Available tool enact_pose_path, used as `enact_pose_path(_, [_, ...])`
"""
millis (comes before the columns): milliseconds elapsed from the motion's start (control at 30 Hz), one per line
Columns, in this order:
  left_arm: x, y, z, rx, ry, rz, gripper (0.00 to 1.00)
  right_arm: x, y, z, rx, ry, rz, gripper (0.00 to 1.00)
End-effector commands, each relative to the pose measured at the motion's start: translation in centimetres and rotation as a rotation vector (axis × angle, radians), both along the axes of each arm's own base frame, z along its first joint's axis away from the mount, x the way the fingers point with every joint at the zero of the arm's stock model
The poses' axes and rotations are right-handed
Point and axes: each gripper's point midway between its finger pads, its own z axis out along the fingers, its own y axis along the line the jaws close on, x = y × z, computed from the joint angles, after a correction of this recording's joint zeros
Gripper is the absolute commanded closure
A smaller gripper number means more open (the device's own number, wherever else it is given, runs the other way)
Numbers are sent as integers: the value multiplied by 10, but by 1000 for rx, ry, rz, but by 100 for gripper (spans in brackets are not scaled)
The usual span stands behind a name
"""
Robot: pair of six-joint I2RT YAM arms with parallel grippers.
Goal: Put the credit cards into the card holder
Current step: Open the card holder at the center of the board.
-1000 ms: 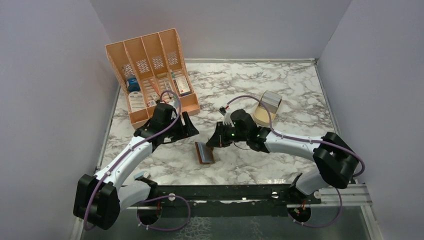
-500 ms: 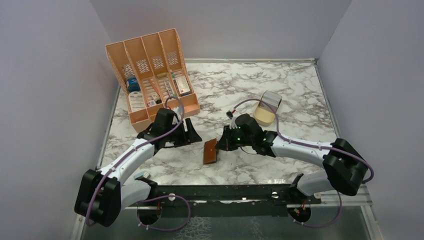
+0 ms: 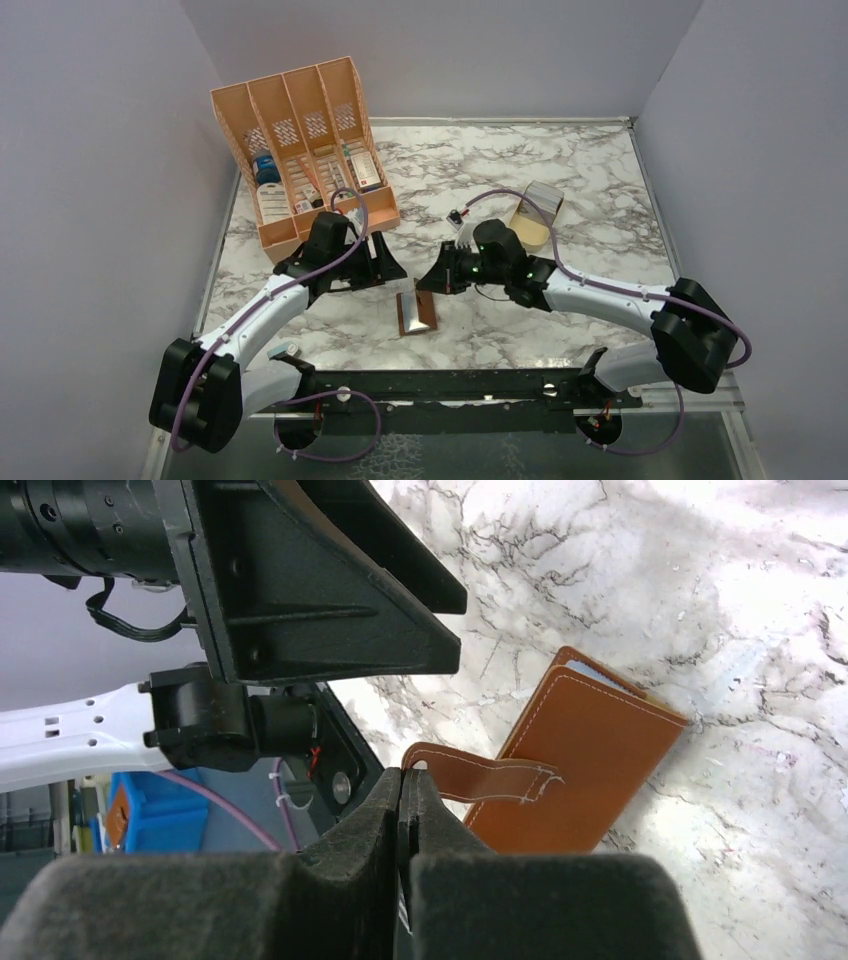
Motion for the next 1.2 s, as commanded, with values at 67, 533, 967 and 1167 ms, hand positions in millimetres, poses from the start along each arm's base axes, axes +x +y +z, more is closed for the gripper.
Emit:
enact_pose_path(67, [3,2,0,16,-4,7,33,5,7,0,11,1,-10,99])
enact_pose_path(533, [-10,1,-27,20,80,-14,37,15,-68,-56,-309,-77,-214,99])
enact_pose_path(967, [-9,3,-46,49,107,13,43,20,-105,-75,-454,-86,-328,99])
enact_pose_path(1167, [-12,1,-54,39,131,9,43,20,-114,-83,-483,-64,-362,99])
